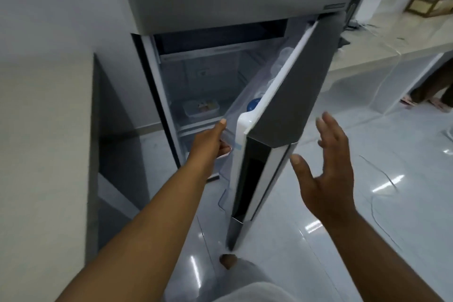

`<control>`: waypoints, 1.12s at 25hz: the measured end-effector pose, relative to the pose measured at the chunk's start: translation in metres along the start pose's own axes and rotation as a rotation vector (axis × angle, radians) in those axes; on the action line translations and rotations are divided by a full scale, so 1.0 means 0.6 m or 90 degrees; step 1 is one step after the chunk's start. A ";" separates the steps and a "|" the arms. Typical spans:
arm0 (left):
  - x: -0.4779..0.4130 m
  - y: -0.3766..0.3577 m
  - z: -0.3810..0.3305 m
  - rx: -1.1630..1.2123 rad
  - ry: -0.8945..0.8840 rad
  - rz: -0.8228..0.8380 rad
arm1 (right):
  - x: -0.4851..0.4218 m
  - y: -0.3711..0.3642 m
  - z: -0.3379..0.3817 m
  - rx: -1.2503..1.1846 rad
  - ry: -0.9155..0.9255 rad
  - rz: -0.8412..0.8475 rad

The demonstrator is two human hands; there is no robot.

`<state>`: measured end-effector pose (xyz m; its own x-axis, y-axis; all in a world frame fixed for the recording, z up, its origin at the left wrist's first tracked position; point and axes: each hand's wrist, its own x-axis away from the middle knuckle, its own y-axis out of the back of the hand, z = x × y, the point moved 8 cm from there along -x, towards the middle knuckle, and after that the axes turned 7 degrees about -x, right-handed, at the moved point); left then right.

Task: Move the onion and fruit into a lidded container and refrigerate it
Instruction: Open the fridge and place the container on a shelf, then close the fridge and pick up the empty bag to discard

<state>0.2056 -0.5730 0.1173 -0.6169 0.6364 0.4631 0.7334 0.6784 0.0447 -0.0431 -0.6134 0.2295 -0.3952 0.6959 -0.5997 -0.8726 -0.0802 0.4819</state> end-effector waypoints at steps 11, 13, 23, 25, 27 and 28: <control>-0.047 0.176 0.092 0.031 -0.060 -0.102 | -0.197 -0.338 0.055 0.099 0.260 0.231; -0.081 0.172 0.079 -0.015 -0.077 -0.080 | -0.227 -0.394 0.062 0.122 0.279 0.238; -0.275 0.206 -0.025 -0.025 -0.064 -0.133 | -0.330 -0.557 0.035 0.172 0.325 0.272; -0.296 0.218 -0.037 -0.005 -0.065 -0.144 | -0.339 -0.573 0.025 0.180 0.327 0.295; -0.303 0.225 -0.040 -0.009 -0.059 -0.169 | -0.342 -0.582 0.020 0.183 0.333 0.308; -0.301 0.226 -0.039 -0.018 -0.057 -0.177 | -0.342 -0.584 0.020 0.180 0.334 0.311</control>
<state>0.4230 -0.6046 0.0603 -0.8172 0.4579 0.3501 0.5392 0.8218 0.1838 0.3474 -0.7197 0.1914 -0.8628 0.1938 -0.4670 -0.4851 -0.0568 0.8726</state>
